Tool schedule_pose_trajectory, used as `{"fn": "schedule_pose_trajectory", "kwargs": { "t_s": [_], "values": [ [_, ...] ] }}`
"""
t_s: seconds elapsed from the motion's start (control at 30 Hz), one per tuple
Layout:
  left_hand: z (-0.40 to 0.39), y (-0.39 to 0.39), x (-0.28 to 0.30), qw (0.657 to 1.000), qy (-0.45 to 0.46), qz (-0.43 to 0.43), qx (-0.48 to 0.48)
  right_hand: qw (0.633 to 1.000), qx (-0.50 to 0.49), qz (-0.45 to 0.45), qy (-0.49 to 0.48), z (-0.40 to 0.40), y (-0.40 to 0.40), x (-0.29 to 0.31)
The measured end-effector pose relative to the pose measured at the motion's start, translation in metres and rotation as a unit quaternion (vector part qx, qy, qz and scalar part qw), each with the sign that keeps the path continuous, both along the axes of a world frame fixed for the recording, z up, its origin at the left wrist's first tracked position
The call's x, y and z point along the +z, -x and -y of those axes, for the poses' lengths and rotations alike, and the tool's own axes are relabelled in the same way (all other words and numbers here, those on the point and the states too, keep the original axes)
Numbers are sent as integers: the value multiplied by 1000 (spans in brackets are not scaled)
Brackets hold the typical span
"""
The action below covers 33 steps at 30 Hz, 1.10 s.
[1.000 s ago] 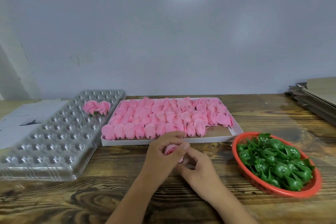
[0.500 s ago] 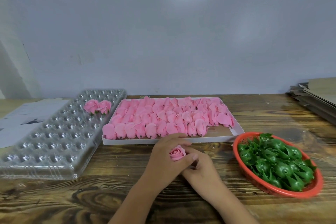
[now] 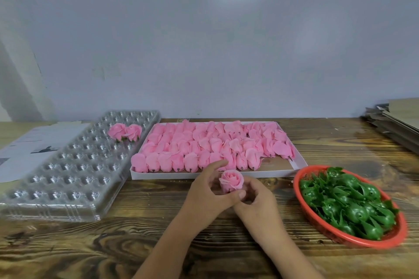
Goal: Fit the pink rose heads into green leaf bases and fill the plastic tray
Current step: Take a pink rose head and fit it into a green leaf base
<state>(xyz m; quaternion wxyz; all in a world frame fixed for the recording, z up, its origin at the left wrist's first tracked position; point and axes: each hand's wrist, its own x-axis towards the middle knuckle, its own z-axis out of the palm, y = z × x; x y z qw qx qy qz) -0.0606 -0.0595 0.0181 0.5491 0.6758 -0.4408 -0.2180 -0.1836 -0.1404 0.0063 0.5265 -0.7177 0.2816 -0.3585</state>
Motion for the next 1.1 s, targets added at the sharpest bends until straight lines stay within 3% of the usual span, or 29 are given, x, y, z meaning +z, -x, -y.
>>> {"fn": "schedule_pose_trajectory", "kwargs": {
  "t_s": [0.47,0.7,0.8,0.93,1.1],
  "values": [
    [-19,-27,21,997,15,37,72,998,-13,-58,36,0,-4,-11],
    [-63,-123,59,983,25,59,169,995,-10,-86,55,1,-2,-12],
    [-73,-169,61,966,-10,124,226,995,-13,-86,54,1,-3,-12],
    [-76,-217,59,947,-34,134,291,995,-10,-87,50,2,-4,-14],
    [-58,-246,49,948,-49,121,292,994,-12,-92,50,4,-4,-18]
  ]
}}
